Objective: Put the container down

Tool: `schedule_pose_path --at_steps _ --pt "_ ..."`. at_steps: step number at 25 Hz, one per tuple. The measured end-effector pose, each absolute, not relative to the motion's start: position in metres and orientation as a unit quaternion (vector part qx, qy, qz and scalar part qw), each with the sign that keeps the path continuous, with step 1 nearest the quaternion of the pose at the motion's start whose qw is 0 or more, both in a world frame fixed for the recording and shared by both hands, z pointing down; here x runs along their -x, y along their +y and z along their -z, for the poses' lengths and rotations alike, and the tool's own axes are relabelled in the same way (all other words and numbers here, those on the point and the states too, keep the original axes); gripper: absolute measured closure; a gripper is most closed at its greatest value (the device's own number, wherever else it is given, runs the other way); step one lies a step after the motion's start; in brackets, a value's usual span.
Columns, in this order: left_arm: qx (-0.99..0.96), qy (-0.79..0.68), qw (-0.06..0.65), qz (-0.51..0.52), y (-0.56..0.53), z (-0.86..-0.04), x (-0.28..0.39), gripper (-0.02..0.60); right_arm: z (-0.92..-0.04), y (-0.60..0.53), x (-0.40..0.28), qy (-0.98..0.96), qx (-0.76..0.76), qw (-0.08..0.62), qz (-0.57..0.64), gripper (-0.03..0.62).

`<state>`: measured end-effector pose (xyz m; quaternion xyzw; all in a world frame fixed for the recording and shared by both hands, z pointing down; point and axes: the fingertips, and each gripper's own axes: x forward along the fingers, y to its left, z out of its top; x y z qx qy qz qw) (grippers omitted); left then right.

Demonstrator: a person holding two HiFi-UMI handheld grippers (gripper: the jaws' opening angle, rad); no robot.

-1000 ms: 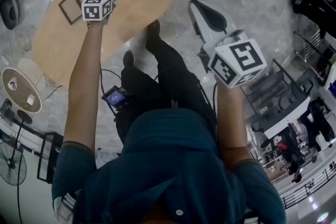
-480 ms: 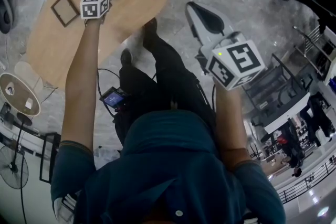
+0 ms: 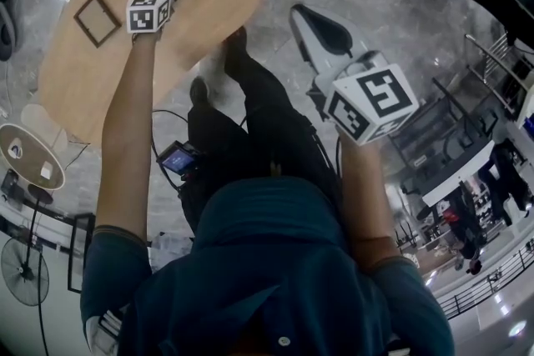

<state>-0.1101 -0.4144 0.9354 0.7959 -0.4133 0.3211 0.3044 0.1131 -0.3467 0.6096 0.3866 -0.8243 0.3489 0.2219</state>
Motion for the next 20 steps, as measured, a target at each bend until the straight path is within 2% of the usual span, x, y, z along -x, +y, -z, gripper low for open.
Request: schedule_pose_path --at_steps 20 --pt "-0.801 -0.388 0.274 -0.364 -0.401 -0.950 0.104 0.231 -0.609 -0.331 -0.105 -0.822 -0.390 0.222 -0.351 0.583"
